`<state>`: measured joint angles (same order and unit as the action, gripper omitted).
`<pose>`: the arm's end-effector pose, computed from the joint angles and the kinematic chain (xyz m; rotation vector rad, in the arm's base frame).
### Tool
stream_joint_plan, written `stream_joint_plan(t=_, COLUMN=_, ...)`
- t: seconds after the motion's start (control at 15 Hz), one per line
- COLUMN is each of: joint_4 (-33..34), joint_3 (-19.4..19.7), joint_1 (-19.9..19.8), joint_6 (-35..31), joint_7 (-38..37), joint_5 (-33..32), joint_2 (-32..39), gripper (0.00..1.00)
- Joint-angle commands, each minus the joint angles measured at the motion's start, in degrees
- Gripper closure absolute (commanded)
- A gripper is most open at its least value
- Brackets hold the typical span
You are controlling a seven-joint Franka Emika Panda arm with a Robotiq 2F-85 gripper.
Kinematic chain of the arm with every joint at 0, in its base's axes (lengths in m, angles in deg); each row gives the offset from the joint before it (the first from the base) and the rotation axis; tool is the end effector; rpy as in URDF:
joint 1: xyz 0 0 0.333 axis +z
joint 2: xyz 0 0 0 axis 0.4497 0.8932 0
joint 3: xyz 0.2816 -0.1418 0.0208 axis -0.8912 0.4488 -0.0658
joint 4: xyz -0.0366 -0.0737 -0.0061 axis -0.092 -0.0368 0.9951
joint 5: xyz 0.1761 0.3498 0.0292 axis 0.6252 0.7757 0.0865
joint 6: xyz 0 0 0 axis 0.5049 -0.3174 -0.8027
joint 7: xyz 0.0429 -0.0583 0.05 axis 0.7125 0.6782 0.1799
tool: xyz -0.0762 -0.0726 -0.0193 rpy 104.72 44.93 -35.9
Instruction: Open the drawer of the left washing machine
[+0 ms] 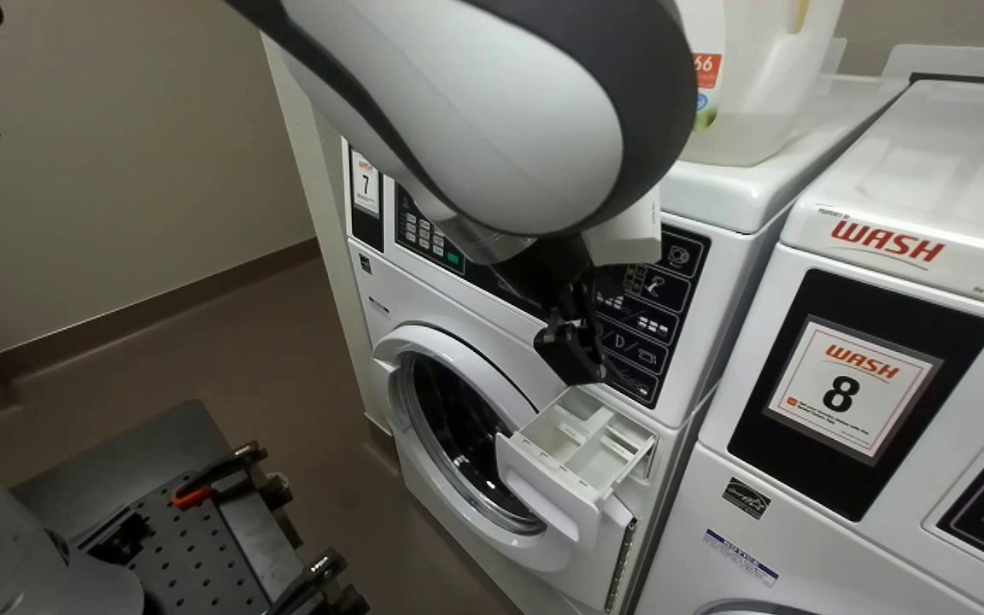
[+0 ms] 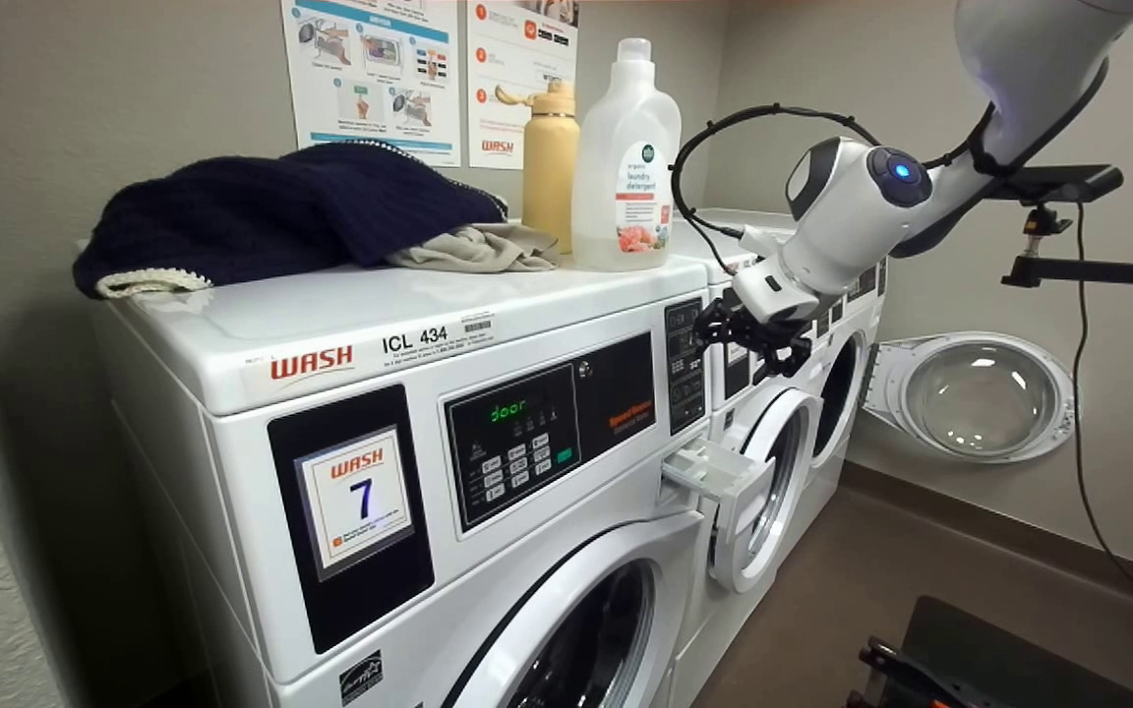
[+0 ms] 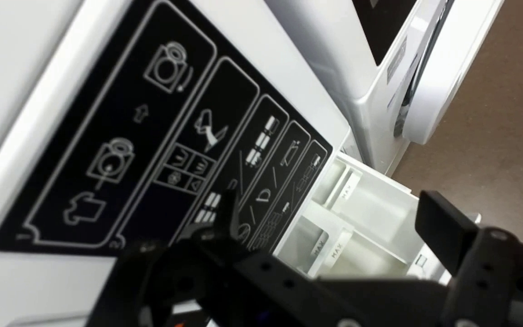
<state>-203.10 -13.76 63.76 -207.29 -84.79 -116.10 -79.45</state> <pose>0.4008 -0.2048 0.3448 1.2990 2.1437 0.0412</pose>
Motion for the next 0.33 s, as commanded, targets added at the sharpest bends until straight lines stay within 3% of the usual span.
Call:
stream_joint_plan(t=0.0, joint_4=2.2, joint_3=4.4, joint_1=4.8, joint_6=0.0, joint_7=0.3, joint_5=0.0, joint_2=1.7, gripper=0.00)
stream_joint_plan(t=0.27, joint_4=3.4, joint_3=8.8, joint_1=9.5, joint_6=0.0, joint_7=0.3, joint_5=0.0, joint_2=2.7, gripper=0.00)
